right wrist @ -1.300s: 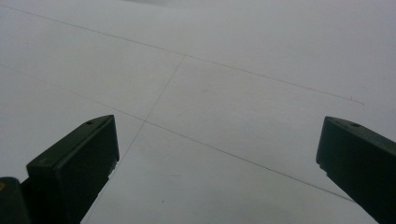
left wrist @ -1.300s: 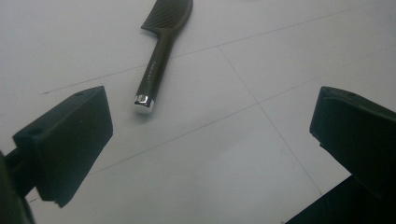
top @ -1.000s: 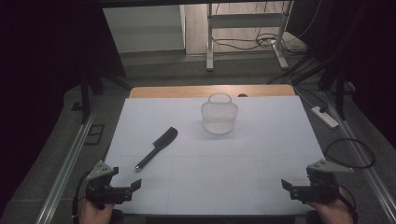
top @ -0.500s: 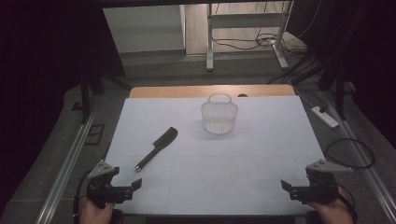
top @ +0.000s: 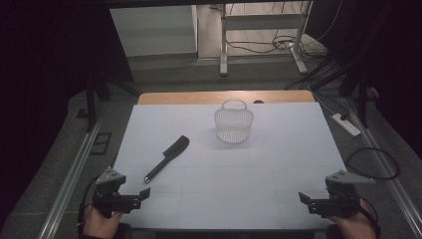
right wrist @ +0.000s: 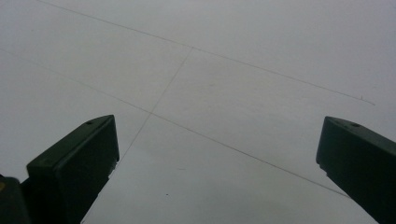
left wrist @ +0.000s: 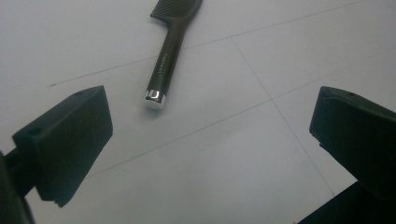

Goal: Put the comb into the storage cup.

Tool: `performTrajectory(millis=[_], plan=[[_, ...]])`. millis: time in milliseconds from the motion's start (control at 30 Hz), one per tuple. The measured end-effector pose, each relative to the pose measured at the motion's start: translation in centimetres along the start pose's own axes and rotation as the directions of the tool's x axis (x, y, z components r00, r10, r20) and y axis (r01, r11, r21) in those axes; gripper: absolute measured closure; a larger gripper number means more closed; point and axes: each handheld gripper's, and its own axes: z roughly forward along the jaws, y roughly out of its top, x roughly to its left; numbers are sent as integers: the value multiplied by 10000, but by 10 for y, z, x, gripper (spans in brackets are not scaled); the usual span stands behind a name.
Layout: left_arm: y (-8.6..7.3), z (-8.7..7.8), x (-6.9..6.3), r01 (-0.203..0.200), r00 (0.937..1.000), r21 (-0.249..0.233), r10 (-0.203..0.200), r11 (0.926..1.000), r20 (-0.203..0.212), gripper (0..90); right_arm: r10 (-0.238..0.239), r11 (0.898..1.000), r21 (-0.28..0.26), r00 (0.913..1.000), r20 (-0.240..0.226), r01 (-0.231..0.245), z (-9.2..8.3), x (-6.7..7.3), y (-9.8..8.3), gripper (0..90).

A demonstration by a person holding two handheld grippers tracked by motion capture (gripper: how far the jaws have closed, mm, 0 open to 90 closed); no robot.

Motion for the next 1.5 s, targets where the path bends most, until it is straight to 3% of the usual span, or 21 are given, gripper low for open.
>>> performTrajectory(millis=[733,1500], plan=[[14,13,14,-154,9999,674,155,9976,-6,0,-161,9998,93,9999,-12,161,1,1,1,0],[48,42,18,-767,9971,1588,757,9843,125,0,-147,9998,155,9999,-22,147,2,1,1,0]])
